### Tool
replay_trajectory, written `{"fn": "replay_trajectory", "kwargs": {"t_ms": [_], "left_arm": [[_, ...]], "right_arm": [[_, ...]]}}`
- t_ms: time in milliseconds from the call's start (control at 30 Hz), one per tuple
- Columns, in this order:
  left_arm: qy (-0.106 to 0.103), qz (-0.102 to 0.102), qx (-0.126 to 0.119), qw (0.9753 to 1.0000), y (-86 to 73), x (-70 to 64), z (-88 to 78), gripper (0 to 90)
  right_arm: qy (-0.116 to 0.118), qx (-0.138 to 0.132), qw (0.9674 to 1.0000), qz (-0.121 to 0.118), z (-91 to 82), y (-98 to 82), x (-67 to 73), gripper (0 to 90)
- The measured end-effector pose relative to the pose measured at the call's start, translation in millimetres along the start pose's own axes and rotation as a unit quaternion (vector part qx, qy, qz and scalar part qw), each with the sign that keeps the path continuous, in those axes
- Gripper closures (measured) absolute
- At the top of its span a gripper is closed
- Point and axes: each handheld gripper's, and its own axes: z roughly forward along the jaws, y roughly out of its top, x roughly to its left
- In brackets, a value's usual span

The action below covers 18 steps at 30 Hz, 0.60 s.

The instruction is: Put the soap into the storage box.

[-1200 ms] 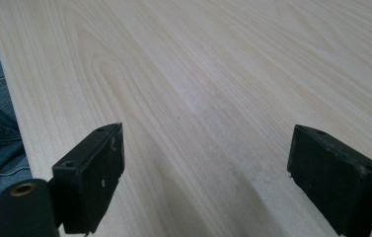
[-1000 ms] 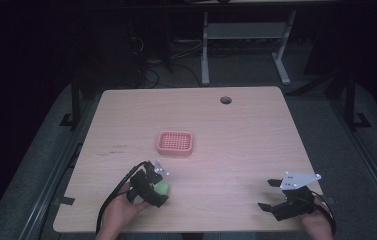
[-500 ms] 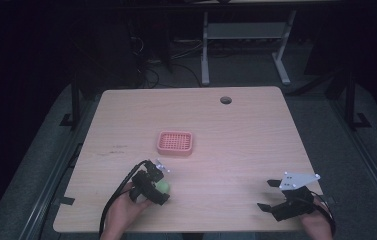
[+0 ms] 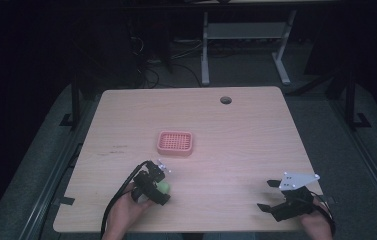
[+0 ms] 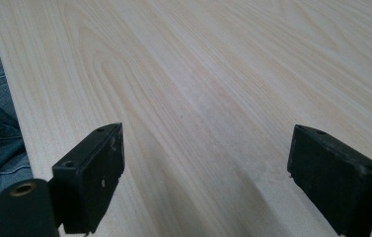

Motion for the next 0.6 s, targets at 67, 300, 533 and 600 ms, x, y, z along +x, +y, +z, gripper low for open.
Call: {"fn": "replay_trajectory", "kwargs": {"t_ms": [67,300,533,600], "left_arm": [[0.0,0.0,-0.001,1.0,-0.2,0.0,-0.1,23.9],[0.0,0.01,-0.003,0.9999,-0.1,0.2,-0.4,25.2],[0.002,0.013,-0.003,0.9999,-0.1,-0.1,-0.9,25.8],[0.004,0.017,-0.003,0.9998,-0.1,-0.5,-1.1,26.0]], "right_arm": [[0.0,-0.001,1.0,-0.001,-0.1,-0.1,0.0,13.8],[0.001,-0.001,1.0,0.0,1.2,-0.1,0.3,13.8],[0.0,0.002,1.0,0.002,1.3,-0.3,0.4,13.8],[-0.001,0.002,1.0,0.002,1.4,-0.5,0.3,13.8]]}}
